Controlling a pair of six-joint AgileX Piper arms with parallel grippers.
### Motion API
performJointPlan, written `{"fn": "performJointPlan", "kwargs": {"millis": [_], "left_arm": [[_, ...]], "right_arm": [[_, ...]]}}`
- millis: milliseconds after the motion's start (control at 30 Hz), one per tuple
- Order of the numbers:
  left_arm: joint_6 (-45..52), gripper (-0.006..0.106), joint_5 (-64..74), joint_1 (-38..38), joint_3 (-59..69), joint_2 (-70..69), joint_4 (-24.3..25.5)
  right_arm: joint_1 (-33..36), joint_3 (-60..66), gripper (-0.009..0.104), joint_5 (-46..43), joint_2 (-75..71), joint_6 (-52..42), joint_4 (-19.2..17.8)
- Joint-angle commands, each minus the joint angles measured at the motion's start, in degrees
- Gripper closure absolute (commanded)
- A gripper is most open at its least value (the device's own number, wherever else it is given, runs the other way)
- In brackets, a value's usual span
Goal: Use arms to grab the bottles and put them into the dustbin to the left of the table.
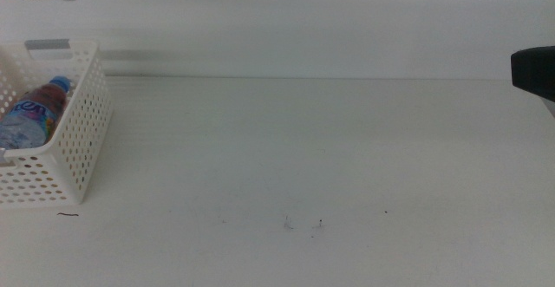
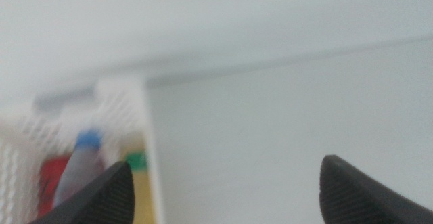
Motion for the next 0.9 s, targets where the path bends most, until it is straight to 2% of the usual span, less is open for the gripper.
{"fn": "performJointPlan", "kwargs": {"millis": [0, 100, 233, 300, 367, 800, 867], "left_arm": [[4.0, 0.007, -7.3, -2.5, 6.4, -6.8, -4.5], [13.0, 0.007, -15.6, -5.7, 16.0, -14.5, -11.1], [26.1, 0.007, -24.7, -9.7, 27.6, -24.6, -22.6], [30.1, 0.007, -26.9, -11.0, 32.0, -28.1, -28.4], [32.6, 0.007, -28.5, -11.9, 35.7, -31.1, -31.6], [32.4, 0.007, -29.1, -12.2, 38.8, -34.8, -32.6], [32.4, 0.007, -28.7, -12.2, 38.8, -34.8, -33.9]], "right_arm": [[0.1, -0.5, 0.013, -0.4, -0.1, -0.1, -0.4], [0.1, -0.5, 0.013, -0.4, -0.1, -0.1, -0.4], [0.1, -0.5, 0.013, -0.4, -0.1, -0.1, -0.4], [0.1, -0.5, 0.013, -0.4, -0.1, -0.1, -0.4], [0.1, -0.5, 0.013, -0.4, -0.1, -0.1, -0.4], [0.1, -0.5, 0.013, -0.4, -0.1, -0.1, -0.2], [0.1, -0.5, 0.013, -0.4, -0.1, -0.1, -0.2]]}}
